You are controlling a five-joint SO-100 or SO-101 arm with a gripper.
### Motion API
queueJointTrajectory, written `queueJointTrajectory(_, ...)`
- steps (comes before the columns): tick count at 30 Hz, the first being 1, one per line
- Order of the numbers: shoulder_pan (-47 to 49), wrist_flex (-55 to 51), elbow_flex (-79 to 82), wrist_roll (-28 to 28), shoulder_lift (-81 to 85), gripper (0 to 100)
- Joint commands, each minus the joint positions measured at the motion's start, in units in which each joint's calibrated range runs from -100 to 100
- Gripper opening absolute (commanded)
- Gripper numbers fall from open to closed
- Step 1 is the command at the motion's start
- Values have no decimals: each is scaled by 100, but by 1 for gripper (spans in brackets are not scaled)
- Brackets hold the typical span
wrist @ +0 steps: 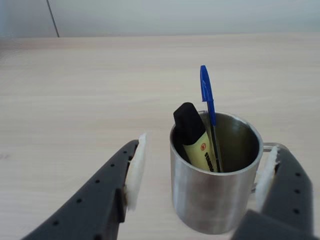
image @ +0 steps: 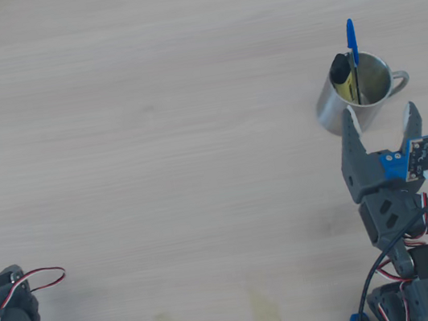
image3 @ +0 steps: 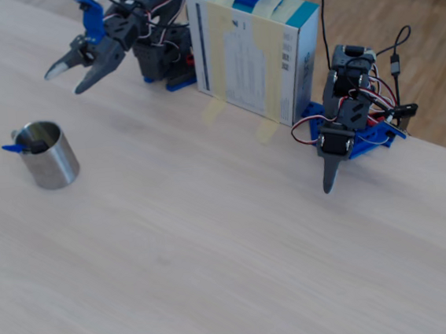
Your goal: Grab the blue pen and put it in the silver cup.
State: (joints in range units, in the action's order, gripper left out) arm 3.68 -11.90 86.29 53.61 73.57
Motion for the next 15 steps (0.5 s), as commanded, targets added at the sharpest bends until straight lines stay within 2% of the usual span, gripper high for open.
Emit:
queueJointTrajectory(1, -54, -16, 119, -4, 232, 35)
queueJointTrajectory(15, -193, -16, 1098, -4, 814, 35)
